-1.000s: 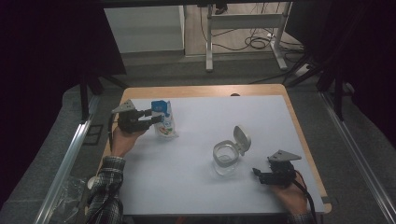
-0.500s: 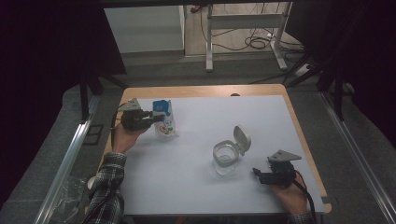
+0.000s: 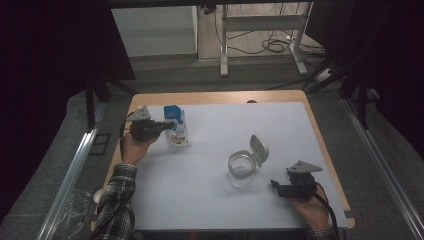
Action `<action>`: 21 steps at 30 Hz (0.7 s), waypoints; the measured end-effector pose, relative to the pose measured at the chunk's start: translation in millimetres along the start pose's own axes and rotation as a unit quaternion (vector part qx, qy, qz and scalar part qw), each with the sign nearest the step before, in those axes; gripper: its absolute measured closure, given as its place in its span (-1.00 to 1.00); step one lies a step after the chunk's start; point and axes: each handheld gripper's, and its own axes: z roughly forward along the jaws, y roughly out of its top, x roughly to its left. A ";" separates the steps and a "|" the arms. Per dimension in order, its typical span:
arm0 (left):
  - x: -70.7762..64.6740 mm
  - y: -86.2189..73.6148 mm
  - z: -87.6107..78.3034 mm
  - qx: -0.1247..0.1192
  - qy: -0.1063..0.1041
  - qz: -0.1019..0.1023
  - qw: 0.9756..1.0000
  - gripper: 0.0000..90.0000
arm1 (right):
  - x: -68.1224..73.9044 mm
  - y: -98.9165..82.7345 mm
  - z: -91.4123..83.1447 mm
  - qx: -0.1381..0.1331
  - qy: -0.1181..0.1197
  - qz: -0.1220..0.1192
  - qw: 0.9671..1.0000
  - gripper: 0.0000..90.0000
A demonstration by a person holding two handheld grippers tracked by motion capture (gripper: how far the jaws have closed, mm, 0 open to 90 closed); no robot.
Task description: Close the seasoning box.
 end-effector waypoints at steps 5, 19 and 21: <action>-3.1 2.5 -0.9 0.002 -0.006 -0.002 1.000 1.00 | 0.0 0.0 0.0 0.000 0.000 0.000 1.000 -0.51; -18.1 18.2 -1.4 0.031 -0.006 0.010 0.999 1.00 | 0.0 0.0 0.0 0.000 0.000 0.000 1.000 -0.51; -20.8 20.7 -1.0 0.036 -0.005 0.012 0.999 1.00 | 0.0 0.0 0.0 0.000 0.000 0.000 1.000 -0.51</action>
